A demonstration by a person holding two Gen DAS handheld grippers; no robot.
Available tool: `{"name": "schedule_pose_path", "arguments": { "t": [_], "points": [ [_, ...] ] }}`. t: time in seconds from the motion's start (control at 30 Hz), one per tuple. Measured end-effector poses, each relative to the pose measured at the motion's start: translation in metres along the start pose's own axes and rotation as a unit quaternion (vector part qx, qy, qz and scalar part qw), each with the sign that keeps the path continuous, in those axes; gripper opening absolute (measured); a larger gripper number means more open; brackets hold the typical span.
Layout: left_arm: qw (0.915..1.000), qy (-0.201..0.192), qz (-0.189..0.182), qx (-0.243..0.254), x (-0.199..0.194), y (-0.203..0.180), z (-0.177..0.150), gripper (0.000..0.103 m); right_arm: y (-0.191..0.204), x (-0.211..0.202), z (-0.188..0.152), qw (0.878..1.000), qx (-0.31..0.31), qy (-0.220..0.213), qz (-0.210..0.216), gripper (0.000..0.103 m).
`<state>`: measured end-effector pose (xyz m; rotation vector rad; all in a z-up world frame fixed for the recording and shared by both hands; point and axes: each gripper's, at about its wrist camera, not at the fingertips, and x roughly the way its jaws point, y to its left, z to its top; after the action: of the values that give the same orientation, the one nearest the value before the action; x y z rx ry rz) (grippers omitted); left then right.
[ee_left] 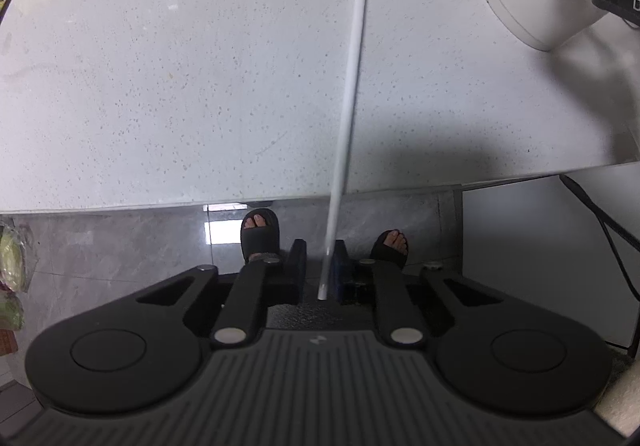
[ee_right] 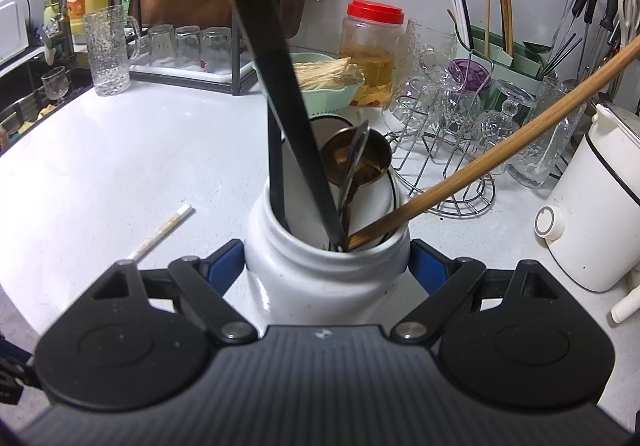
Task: Organize utensils
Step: 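Lift the white chopstick with the left gripper toward the jar, then raise the white chopstick with the left gripper above the jar opening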
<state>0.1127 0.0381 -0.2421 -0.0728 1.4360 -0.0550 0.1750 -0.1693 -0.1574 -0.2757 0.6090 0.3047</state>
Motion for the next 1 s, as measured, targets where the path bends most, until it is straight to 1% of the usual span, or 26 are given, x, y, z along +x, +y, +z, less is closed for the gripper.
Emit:
{"name": "schedule_pose_path", "arguments": {
  "t": [0.03, 0.07, 0.23, 0.37, 0.43, 0.6, 0.67, 0.83, 1.0],
  "points": [
    [1.0000, -0.002, 0.001, 0.000, 0.000, -0.001, 0.000, 0.008, 0.000, 0.000, 0.000, 1.000, 0.000, 0.000, 0.000, 0.090],
    [1.0000, -0.004, 0.003, 0.001, -0.002, -0.002, -0.001, 0.007, 0.000, 0.000, 0.000, 1.000, -0.001, -0.001, 0.001, 0.090],
    [0.9994, -0.026, 0.018, 0.013, -0.018, -0.010, -0.001, 0.006, 0.000, -0.001, -0.003, 1.000, -0.002, -0.007, 0.003, 0.090],
    [0.9987, -0.042, 0.022, 0.016, -0.039, -0.014, 0.003, 0.005, 0.000, -0.002, -0.004, 1.000, -0.001, -0.009, 0.003, 0.090],
    [0.9975, -0.062, 0.028, 0.020, -0.056, -0.018, 0.006, 0.005, 0.001, -0.002, -0.003, 1.000, -0.003, -0.007, 0.002, 0.091],
    [0.9944, -0.099, 0.024, 0.027, -0.095, -0.027, 0.019, 0.005, 0.000, -0.001, -0.003, 1.000, 0.002, -0.008, 0.000, 0.090],
    [0.9934, -0.108, 0.021, 0.032, -0.110, -0.031, 0.025, 0.005, 0.000, -0.001, -0.003, 1.000, 0.003, -0.008, 0.001, 0.091],
    [0.9900, -0.129, 0.025, 0.051, -0.132, -0.039, 0.035, 0.005, 0.000, -0.001, -0.003, 1.000, 0.002, -0.011, 0.002, 0.090],
    [0.9865, -0.145, 0.029, 0.070, -0.145, -0.049, 0.041, 0.005, -0.001, -0.002, -0.004, 1.000, 0.002, -0.014, 0.004, 0.090]
  ]
}}
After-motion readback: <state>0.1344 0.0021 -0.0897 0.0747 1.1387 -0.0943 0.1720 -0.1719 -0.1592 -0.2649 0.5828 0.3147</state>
